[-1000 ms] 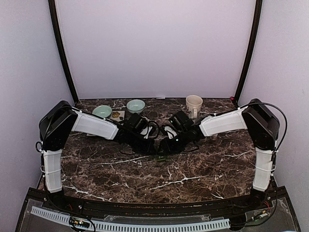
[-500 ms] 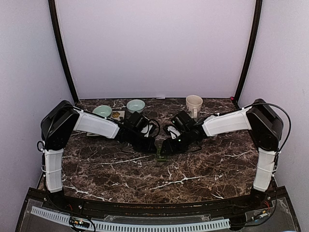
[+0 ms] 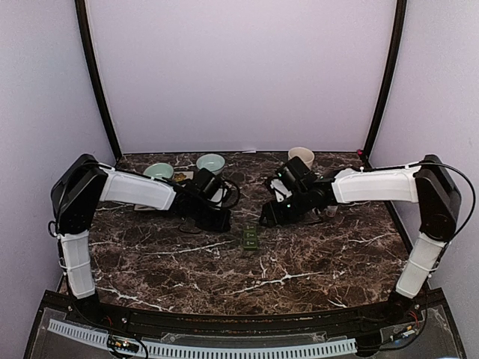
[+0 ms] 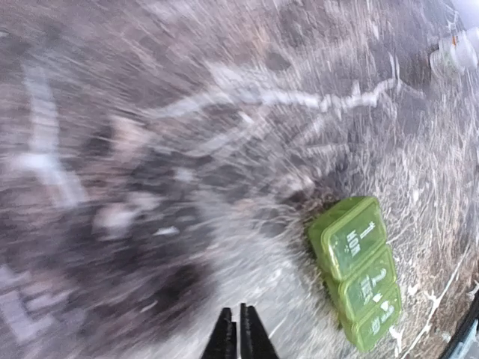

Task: Sort the pills into containers
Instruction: Reset both arms

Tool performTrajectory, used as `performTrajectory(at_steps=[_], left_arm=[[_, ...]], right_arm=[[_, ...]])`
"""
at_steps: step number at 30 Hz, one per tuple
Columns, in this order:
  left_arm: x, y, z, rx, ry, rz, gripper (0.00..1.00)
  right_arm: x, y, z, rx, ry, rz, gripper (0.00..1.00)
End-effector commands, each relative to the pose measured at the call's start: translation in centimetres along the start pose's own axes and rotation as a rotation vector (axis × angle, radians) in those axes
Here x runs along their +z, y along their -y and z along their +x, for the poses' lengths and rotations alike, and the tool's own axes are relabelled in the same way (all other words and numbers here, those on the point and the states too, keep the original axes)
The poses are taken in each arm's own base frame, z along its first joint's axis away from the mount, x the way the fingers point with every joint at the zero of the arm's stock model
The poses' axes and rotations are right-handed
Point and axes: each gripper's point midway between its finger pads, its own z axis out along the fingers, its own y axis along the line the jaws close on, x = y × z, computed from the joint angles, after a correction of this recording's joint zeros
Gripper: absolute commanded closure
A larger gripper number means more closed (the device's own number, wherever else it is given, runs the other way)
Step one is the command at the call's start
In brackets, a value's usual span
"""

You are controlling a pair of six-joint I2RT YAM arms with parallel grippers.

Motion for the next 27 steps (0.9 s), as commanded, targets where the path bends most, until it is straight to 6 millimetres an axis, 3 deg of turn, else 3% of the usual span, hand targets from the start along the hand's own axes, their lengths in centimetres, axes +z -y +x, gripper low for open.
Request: performTrajectory(at_steps=[1, 5, 10, 16, 22, 27], left_arm=[[-7.1, -1.3, -3.3, 0.068, 0.171, -0.149, 0.9], [-12.8, -2.3, -5.9, 0.105, 0.347, -0.275, 0.8], [-20.8, -3.4, -8.6, 0.155, 0.612, -0.403, 0.66], [-28.7, -6.3, -9.1, 0.129, 0.884, -0.522, 0.42], [-31.3, -12.5, -7.5, 0.015, 0.924, -0.614, 0.32], [-31.8, -17.8, -6.5, -0.082, 0.914, -0.656, 0.26]], right_arm=[[-4.2, 1.7, -3.8, -0.016, 0.161, 0.097, 0.42], [-7.6, 3.8, -6.3, 0.008, 0.261, 0.166, 0.41], [-13.3, 7.6, -9.2, 0.059, 0.445, 0.279, 0.37], [-19.2, 13.7, -9.9, 0.089, 0.639, 0.572, 0.3], [-23.9, 19.2, -8.5, 0.18, 0.782, 0.72, 0.2], [-25.7, 23.1, -6.1, 0.282, 0.82, 0.787, 0.0]])
